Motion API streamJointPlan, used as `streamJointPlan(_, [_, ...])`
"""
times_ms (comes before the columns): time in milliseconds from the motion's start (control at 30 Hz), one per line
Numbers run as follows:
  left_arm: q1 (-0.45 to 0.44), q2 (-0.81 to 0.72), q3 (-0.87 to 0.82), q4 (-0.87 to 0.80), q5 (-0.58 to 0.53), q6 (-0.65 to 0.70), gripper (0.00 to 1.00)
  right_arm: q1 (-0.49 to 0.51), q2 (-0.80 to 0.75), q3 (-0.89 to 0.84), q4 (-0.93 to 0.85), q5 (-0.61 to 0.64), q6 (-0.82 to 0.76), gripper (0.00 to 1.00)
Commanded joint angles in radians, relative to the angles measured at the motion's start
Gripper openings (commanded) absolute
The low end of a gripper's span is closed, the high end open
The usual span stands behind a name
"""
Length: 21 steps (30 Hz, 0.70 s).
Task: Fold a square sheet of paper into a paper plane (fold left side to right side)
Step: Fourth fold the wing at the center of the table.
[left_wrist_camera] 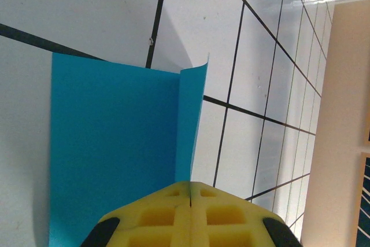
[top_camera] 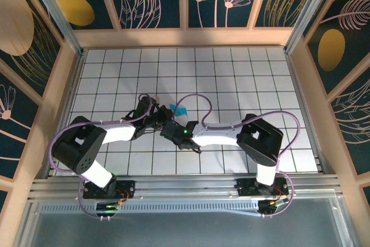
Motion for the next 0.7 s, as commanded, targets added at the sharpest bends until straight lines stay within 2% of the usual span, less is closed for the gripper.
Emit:
streamJointPlan(0, [-0.006,-0.011,0.017,-0.036,-0.009,-0.006,0.05,0.01,0.018,0.026,-0.038,0.035,0.006,0.12])
streamJointPlan(133, [-0.001,-0.042,0.021,-0.058,-0.014,0.011,0.23,0.011,0.022,0.018,-0.038,0.026,-0.009,0.04])
streamJointPlan(200, [0.014,-0.064,0.022,-0.079,-0.01,0.027,0.28,0.013,0.022,0.014,-0.039,0.024,-0.018,0.01])
streamJointPlan(333, [0.072,-0.134,0.017,-0.138,0.001,0.072,0.4,0.012,0.023,0.009,-0.04,0.023,-0.039,0.0])
streamJointPlan(467, [0.149,-0.216,0.003,-0.211,0.023,0.12,0.49,0.01,0.021,0.014,-0.049,0.028,-0.057,0.0])
streamJointPlan(667, [0.307,-0.342,-0.06,-0.25,0.106,0.142,0.53,-0.003,0.013,0.005,-0.042,0.003,-0.083,0.0])
